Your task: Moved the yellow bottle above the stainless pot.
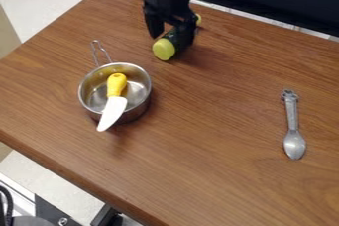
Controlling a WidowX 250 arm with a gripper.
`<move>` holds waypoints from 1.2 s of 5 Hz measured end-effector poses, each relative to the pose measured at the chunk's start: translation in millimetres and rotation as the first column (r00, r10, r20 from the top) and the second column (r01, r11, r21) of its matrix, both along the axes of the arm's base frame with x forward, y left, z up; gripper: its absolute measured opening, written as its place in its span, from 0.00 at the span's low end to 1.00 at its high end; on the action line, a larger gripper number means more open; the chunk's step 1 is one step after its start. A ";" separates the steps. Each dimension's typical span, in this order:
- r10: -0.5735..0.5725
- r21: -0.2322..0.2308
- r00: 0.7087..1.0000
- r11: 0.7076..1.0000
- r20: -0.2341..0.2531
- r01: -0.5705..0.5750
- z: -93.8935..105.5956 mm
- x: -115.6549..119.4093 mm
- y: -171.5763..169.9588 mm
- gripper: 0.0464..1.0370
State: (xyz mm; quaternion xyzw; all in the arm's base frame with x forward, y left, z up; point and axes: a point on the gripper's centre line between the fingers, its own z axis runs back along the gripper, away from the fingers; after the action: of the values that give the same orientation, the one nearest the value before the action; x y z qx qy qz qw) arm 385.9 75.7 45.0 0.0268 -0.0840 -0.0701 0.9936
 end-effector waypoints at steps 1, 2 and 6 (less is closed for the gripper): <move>0.002 -0.014 1.000 1.000 -0.011 -0.002 8.7 -2.4 -9.1 0.96; 0.006 0.000 0.999 1.000 0.036 -0.006 30.1 0.8 -18.5 0.96; -0.133 -0.002 0.991 0.991 -0.006 0.133 51.6 -63.2 -45.7 0.96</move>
State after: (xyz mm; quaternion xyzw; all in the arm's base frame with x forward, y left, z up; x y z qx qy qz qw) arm 322.8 30.0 96.5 0.0199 -0.0827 -0.1360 0.9871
